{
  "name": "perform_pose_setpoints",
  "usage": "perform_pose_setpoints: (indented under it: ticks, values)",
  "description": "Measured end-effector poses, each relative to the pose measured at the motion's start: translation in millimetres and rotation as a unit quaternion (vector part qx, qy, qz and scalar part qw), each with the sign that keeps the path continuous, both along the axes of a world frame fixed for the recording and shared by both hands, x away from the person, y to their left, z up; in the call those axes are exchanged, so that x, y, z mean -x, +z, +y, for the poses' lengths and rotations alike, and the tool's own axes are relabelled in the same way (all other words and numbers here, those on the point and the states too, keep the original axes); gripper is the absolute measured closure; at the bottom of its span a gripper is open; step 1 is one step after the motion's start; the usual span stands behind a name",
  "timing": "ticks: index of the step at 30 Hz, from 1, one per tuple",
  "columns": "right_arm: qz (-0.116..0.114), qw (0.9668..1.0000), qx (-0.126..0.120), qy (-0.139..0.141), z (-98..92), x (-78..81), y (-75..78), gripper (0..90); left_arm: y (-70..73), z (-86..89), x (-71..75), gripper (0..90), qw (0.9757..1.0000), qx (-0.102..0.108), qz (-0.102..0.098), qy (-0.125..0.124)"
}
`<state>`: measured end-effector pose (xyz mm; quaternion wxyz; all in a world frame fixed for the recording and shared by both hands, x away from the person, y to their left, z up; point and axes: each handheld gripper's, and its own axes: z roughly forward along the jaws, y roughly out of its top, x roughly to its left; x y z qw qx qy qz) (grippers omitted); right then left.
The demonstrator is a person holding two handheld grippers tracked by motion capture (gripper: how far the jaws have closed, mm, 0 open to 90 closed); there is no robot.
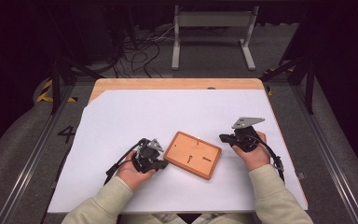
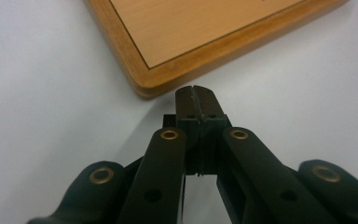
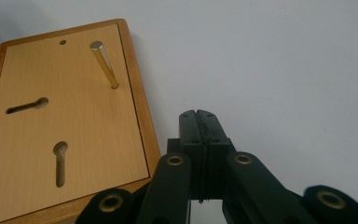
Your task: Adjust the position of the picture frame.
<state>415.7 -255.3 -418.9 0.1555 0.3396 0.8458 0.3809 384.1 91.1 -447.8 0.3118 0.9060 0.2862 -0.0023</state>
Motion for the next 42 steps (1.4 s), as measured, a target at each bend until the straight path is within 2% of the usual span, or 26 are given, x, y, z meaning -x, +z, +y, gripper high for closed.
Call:
perform_pose_setpoints:
  ticks: [4, 7, 8, 13, 17, 18, 19, 22, 23, 25, 27, 28, 30, 34, 35, 39, 42]
  values:
    - [0.008, 1.0, 0.005, 0.001, 1.8, -2.4, -4.0, 90.0, -1.0, -0.7, -3.5, 89.8, 0.9999, 0.007, 0.002, 0.008]
    - [0.019, 0.9997, 0.014, 0.0, 3.2, -4.4, -8.1, 90.0, -0.7, -4.6, -8.0, 89.8, 0.9998, 0.004, -0.009, 0.017]
    - [0.022, 0.9996, 0.016, -0.001, 3.0, -4.7, -8.7, 90.0, -0.9, -7.6, -10.8, 89.8, 0.9995, 0.001, -0.021, 0.023]
    - [0.035, 0.9991, 0.022, -0.011, -0.3, -4.8, -11.9, 90.0, -3.0, -16.6, -18.8, 89.8, 0.9984, 0.011, -0.037, 0.042]
    - [0.061, 0.9973, 0.038, -0.013, -2.0, -3.5, -17.9, 90.0, 3.2, -9.8, -14.6, 89.1, 0.998, 0.02, -0.044, 0.042]
    - [0.061, 0.9973, 0.038, -0.013, -2.0, -3.5, -17.9, 90.0, 3.2, -9.8, -14.6, 88.6, 0.998, 0.02, -0.044, 0.042]
    - [0.073, 0.9963, 0.045, -0.005, -1.0, -0.3, -20.6, 90.0, 6.9, -4.9, -12.7, 88.3, 0.9978, 0.023, -0.047, 0.041]
    - [0.068, 0.9952, 0.07, -0.004, 1.2, 5.0, -17.7, 90.0, 9.6, 0.0, -9.8, 87.5, 0.9976, 0.026, -0.049, 0.041]
    - [0.068, 0.9952, 0.07, -0.004, 1.2, 5.0, -17.7, 90.0, 10.6, 2.7, -8.2, 87.5, 0.9975, 0.027, -0.051, 0.042]
    - [0.086, 0.994, 0.065, 0.017, 5.7, 9.9, -17.8, 90.0, 12.2, 8.3, -6.5, 87.3, 0.9973, 0.029, -0.053, 0.043]
    - [0.088, 0.9924, 0.077, 0.037, 14.5, 17.9, -16.9, 90.0, 14.7, 15.8, -5.0, 87.0, 0.9969, 0.032, -0.053, 0.049]
    - [0.088, 0.9924, 0.077, 0.037, 14.5, 17.9, -16.9, 90.0, 14.7, 15.8, -5.0, 86.7, 0.9969, 0.032, -0.053, 0.049]
    - [0.094, 0.9897, 0.09, 0.059, 24.8, 25.6, -17.5, 90.0, 16.2, 22.9, -5.1, 86.6, 0.9962, 0.037, -0.054, 0.057]
    - [0.098, 0.9861, 0.098, 0.092, 43.6, 34.8, -17.2, 90.0, 18.7, 36.2, -6.3, 86.6, 0.9946, 0.049, -0.05, 0.077]
    - [0.098, 0.9861, 0.098, 0.092, 43.6, 34.8, -17.2, 90.0, 18.7, 36.2, -6.3, 86.6, 0.9946, 0.049, -0.05, 0.077]
    - [0.096, 0.982, 0.102, 0.127, 63.2, 40.6, -18.0, 90.0, 20.1, 39.0, 0.8, 86.8, 0.995, 0.049, -0.051, 0.071]
    - [0.082, 0.9801, 0.103, 0.149, 79.0, 45.3, -19.9, 90.0, 18.1, 37.7, 7.0, 87.1, 0.9963, 0.045, -0.05, 0.054]
